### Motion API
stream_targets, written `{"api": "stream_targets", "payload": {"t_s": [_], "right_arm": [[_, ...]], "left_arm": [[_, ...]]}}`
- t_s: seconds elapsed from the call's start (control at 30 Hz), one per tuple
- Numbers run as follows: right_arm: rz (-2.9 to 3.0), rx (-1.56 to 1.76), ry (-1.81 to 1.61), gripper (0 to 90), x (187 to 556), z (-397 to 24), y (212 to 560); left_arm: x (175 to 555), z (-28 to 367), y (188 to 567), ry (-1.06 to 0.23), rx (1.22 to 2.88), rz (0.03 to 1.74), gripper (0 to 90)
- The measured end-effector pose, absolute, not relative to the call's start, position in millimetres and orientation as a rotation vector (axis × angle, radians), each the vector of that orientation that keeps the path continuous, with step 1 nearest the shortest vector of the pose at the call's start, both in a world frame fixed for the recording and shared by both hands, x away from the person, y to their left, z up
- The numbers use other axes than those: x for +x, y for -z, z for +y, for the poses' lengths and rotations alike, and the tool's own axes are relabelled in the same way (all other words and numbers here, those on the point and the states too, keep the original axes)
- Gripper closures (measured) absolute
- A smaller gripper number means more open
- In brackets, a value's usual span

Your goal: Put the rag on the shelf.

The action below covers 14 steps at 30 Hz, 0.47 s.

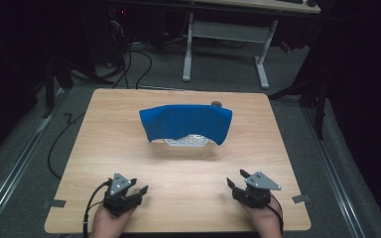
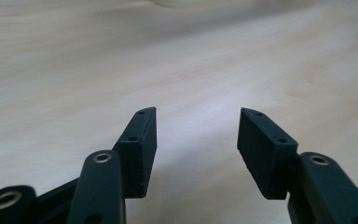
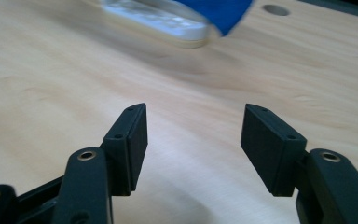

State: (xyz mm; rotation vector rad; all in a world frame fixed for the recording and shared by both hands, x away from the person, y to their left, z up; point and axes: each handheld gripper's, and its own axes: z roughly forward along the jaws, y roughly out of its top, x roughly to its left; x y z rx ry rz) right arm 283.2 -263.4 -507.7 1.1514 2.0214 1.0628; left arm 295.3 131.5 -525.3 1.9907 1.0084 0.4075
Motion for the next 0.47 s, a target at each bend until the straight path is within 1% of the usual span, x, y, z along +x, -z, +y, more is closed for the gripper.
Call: {"api": "stream_targets", "payload": {"t_s": [0.07,0.17,0.37,0.4,0.43,0.47], "right_arm": [[2.050,1.100,-1.051,42.3,278.0,-254.0,509.0],[2.068,1.061,-1.038,42.5,280.4,-245.9,510.9],[2.102,1.082,-1.021,43.5,285.7,-244.0,518.5],[2.100,1.087,-1.024,43.5,286.1,-244.9,518.2],[2.096,1.094,-1.031,43.5,286.4,-245.2,517.9],[2.088,1.102,-1.039,43.5,286.3,-245.8,516.7]], "left_arm": [[292.1,117.1,526.0,-0.420,2.043,0.938,46.6],[293.7,107.8,528.5,-0.408,2.072,0.908,46.0],[296.1,114.0,529.4,-0.388,2.052,0.925,45.6],[294.8,111.9,530.2,-0.356,2.000,0.966,45.6],[297.4,117.0,528.8,-0.380,2.037,0.942,45.6],[297.8,117.9,528.7,-0.384,2.031,0.947,45.3]]}}
